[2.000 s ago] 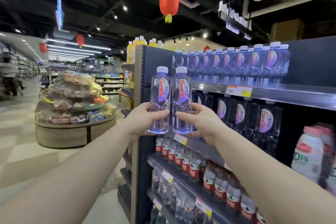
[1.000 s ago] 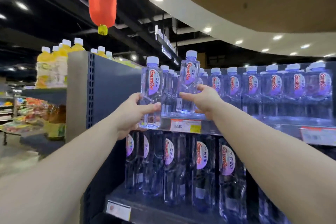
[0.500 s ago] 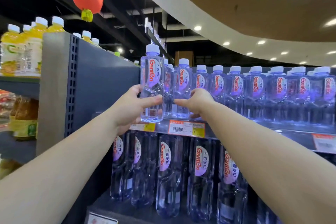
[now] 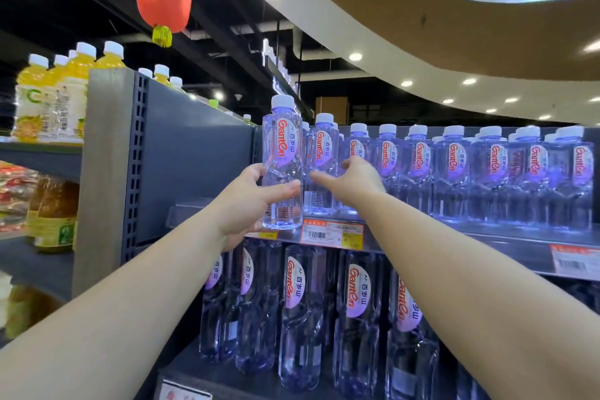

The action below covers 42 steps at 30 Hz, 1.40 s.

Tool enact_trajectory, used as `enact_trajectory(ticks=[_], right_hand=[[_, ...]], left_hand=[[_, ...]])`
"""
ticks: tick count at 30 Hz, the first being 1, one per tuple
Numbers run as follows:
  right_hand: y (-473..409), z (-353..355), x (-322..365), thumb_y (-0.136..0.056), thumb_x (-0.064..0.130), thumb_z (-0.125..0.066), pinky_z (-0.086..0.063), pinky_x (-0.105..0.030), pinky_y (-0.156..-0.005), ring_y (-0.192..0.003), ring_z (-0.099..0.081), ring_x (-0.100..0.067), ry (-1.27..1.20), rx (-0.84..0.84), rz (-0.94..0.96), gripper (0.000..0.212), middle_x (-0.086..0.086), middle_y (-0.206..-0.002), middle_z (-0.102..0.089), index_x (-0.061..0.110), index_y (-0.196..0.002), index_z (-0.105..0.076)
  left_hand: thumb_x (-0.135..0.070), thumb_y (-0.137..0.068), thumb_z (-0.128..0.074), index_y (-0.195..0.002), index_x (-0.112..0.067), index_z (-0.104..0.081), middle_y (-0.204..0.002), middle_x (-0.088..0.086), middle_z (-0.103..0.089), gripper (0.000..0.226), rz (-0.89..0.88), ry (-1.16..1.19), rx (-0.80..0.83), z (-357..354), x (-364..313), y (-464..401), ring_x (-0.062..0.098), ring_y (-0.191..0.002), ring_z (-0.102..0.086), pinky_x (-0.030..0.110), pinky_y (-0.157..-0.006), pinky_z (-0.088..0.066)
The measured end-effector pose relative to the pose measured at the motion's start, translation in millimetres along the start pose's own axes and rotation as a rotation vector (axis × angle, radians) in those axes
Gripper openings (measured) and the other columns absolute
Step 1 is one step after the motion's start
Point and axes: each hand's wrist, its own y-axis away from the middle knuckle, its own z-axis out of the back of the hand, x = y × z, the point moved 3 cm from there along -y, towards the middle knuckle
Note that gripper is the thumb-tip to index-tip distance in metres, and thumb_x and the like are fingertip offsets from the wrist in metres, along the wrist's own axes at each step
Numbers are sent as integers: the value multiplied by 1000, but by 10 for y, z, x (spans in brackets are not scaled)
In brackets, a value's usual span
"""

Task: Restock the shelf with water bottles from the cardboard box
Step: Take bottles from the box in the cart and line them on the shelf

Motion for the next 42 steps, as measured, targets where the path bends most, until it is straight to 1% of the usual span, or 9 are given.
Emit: enact_trajectory(ticks=[4, 9, 12, 15, 20, 27, 33, 36, 42], right_hand=[[261, 304, 59, -87, 53, -61, -58, -35, -75, -91, -65, -18, -352, 90, 145, 52, -1, -114, -65, 21, -127, -55], [515, 424, 83, -79, 58, -68, -60, -41, -79, -95, -67, -22, -446, 481, 11, 56, -2, -112, -63, 25, -123, -57], [530, 550, 92, -80, 42, -76, -58, -43, -74, -80, -66, -22, -390, 373, 45, 30, -3, -88, -65, 20, -91, -59], [453, 699, 0, -81, 42, -74, -59, -43, -74, -74, -68, -18, -386, 286, 58, 24, 2, -80, -69, 23, -85, -59], [169, 878, -151, -82, 49, -70, -62, -41, -71, -100, -64, -18, -245, 105, 57, 40, 3, -106, -69, 24, -112, -62], [-107, 582, -342, -80, 60, -66, -62, -43, -68, -74, -63, -18, -22, 72, -56, 80, -6, -118, -57, 12, -138, -39], [-134, 505, -426, -79, 48, -74, -58, -29, -56, -85, -58, -19, -33, 177, -81, 88, -8, -123, -52, 15, -148, -29], [-57, 535, -479, -79, 38, -78, -61, -37, -71, -83, -59, -25, -62, 245, -119, 95, -12, -111, -54, 13, -151, -22], [-51, 440, -414, -77, 48, -76, -56, -43, -85, -73, -52, -22, 131, 162, -73, 53, -12, -107, -60, 13, -104, -46]], left_hand=[[-27, -80, -80, -129, -23, -50, -113, 0, -74, 57, -2, -13, 17, -82, -5, -1, 24, -103, -72, 59, -96, -51], [-48, -65, -87, -142, -30, -39, -122, 1, -64, 93, -24, -137, 27, -437, -60, -26, 16, -112, -64, 36, -77, -53], [-37, -73, -83, -134, -29, -47, -99, -1, -65, 71, -66, -174, 59, -703, -80, -49, 11, -90, -65, 28, -62, -44], [-29, -75, -83, -130, -35, -48, -111, 0, -63, 65, -68, -127, 80, -838, -126, -73, 14, -101, -66, 37, -79, -54], [-27, -78, -81, -132, -24, -52, -120, 0, -64, 60, -141, -210, -45, -688, -171, -65, 11, -102, -65, 37, -90, -54], [-29, -80, -79, -120, -20, -61, -103, -1, -71, 45, -157, -390, -165, -461, -23, -61, 14, -98, -67, 32, -88, -52], [-25, -84, -76, -116, -18, -62, -97, -5, -70, 36, -185, -430, -203, -410, 27, -45, 12, -96, -67, 30, -89, -51], [-23, -85, -75, -115, -18, -63, -95, -7, -70, 32, -196, -421, -214, -396, 38, -60, 6, -86, -64, 23, -76, -48], [-26, -86, -74, -117, -19, -62, -98, -6, -71, 34, -207, -425, -194, -445, 27, -107, 9, -90, -65, 27, -82, -49]])
